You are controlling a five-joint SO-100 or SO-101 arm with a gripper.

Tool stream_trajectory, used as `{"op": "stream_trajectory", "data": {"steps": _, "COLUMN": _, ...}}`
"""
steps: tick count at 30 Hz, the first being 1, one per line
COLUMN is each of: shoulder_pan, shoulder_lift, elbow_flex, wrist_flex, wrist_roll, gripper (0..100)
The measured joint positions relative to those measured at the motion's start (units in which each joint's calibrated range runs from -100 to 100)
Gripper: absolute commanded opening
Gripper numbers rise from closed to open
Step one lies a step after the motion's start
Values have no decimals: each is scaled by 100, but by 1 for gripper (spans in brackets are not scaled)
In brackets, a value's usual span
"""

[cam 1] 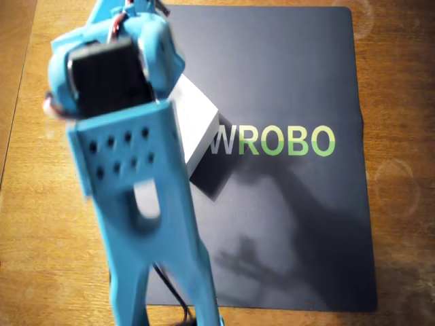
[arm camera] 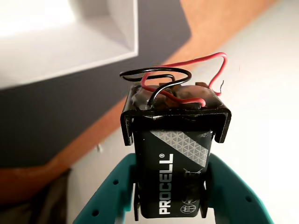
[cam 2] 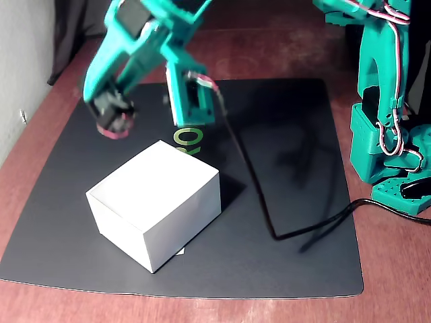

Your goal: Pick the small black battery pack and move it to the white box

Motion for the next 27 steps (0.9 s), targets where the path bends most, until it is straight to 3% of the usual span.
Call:
{"op": "stream_trajectory", "data": {"steps": 14, "shoulder_pan": -87, "shoulder_lift": 1559, "elbow_flex": -9, "wrist_flex": 9, "wrist_roll": -347, "gripper": 11}}
{"op": "stream_trajectory", "data": {"steps": 27, "shoulder_pan": -87, "shoulder_lift": 1797, "elbow_flex": 0, "wrist_flex": 942, "wrist_roll": -878, "gripper": 11}}
